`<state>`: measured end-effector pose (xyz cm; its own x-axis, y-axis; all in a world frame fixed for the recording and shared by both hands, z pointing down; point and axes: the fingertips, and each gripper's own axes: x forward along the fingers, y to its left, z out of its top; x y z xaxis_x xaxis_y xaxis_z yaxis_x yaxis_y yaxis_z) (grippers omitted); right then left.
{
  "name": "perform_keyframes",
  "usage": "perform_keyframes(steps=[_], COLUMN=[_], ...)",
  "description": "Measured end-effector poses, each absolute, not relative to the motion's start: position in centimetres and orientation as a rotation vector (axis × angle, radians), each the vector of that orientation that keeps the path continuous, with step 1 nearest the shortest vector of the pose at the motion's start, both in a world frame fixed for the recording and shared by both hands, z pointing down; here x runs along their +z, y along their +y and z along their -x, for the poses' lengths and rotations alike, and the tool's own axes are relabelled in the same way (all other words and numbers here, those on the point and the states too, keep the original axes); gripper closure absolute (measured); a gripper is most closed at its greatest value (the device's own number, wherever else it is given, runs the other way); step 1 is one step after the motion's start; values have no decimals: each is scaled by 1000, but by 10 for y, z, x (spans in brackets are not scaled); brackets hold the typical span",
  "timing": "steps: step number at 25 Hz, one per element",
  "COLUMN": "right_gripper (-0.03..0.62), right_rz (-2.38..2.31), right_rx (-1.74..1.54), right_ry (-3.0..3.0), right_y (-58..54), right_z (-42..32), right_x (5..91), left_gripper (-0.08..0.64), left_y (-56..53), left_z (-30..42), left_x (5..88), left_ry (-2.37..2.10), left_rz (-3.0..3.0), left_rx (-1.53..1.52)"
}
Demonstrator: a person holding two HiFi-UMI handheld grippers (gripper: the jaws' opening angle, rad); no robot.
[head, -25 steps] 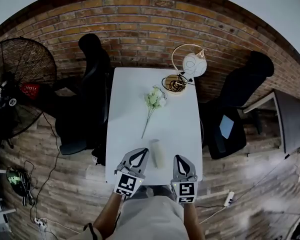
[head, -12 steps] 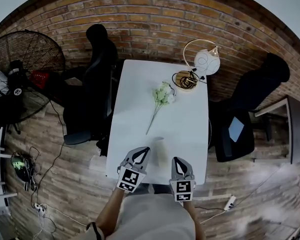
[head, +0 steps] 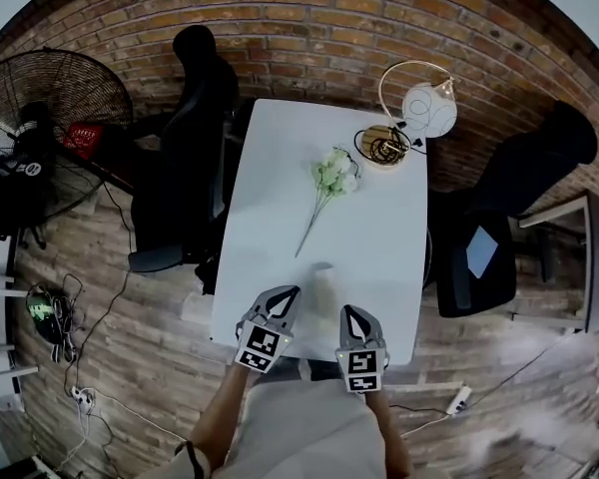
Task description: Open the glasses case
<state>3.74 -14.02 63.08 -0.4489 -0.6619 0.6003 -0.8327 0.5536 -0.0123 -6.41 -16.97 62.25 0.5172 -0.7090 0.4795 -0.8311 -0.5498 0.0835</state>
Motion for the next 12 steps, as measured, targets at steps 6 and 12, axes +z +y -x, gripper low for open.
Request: perform_keyframes(steps=[6, 12], right_gripper=[586, 586], right_rz=[-1182, -1175], right_rx=[425, 416], right_ry=[-2227, -2194], right_y=[-140, -143], right_z=[-34, -30], right_x=[646, 660], left_gripper=[555, 555], left_y=[-170, -170], left_z=[65, 63], left_x=[641, 660], left_ry=[-1254, -1208], left_rz=[-2449, -2445], left_rx=[608, 647])
